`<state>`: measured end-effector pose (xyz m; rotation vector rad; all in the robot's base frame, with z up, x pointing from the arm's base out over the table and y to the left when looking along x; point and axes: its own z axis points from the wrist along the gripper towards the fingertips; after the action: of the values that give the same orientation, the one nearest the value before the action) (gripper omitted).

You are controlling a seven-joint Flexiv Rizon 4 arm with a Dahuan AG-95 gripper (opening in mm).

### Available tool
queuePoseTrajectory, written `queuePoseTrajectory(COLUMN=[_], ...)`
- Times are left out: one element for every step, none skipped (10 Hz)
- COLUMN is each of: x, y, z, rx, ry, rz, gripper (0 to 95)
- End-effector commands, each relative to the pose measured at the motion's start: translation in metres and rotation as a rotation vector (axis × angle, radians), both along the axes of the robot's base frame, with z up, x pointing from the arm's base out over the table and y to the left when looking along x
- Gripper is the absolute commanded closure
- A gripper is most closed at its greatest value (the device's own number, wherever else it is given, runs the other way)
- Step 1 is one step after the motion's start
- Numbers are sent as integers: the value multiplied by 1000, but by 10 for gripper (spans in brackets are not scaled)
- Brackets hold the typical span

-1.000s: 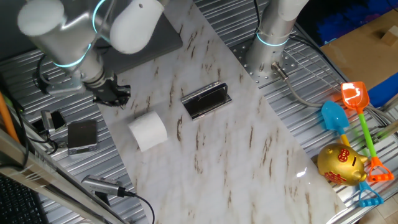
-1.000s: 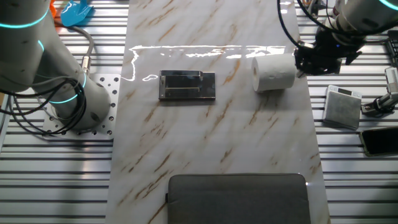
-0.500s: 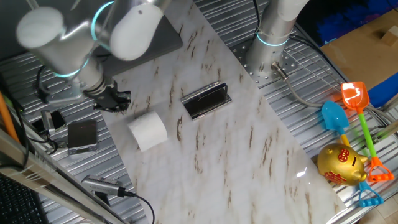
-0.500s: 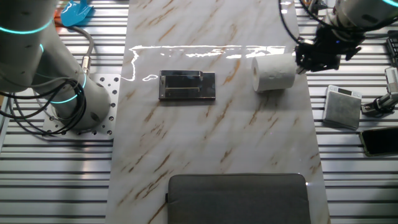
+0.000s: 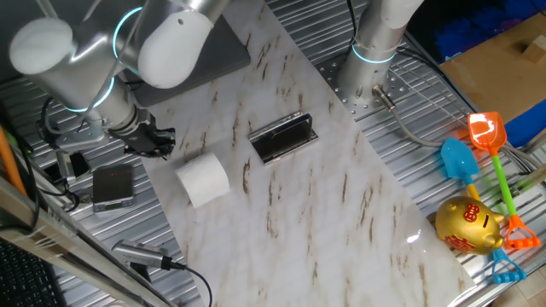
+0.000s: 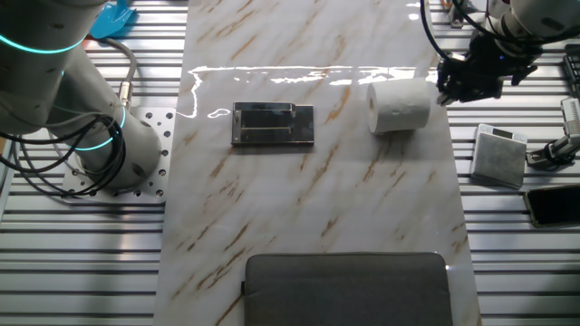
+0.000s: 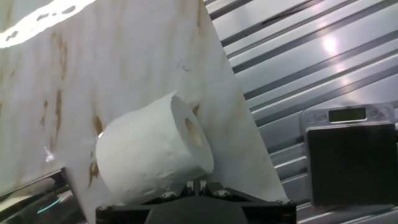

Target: Take the roll of paper down from the shelf

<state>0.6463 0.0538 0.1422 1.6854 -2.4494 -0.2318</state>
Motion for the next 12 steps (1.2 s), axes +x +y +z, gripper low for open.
queuePoseTrajectory(x=[5, 5, 5, 4, 4, 4, 4, 4, 4, 4, 4, 4], y=[3, 5, 11, 14, 14, 14, 14, 14, 14, 14, 14, 14], z=[-2, -3, -5, -5, -5, -5, -5, -5, -5, -5, -5, -5], rx=[11, 14, 19, 20, 20, 20, 20, 20, 20, 20, 20, 20], ry=[6, 7, 7, 7, 7, 7, 7, 7, 7, 7, 7, 7], rz=[12, 15, 10, 10, 10, 10, 10, 10, 10, 10, 10, 10], gripper=[570, 570, 570, 570, 570, 570, 570, 570, 570, 570, 570, 570])
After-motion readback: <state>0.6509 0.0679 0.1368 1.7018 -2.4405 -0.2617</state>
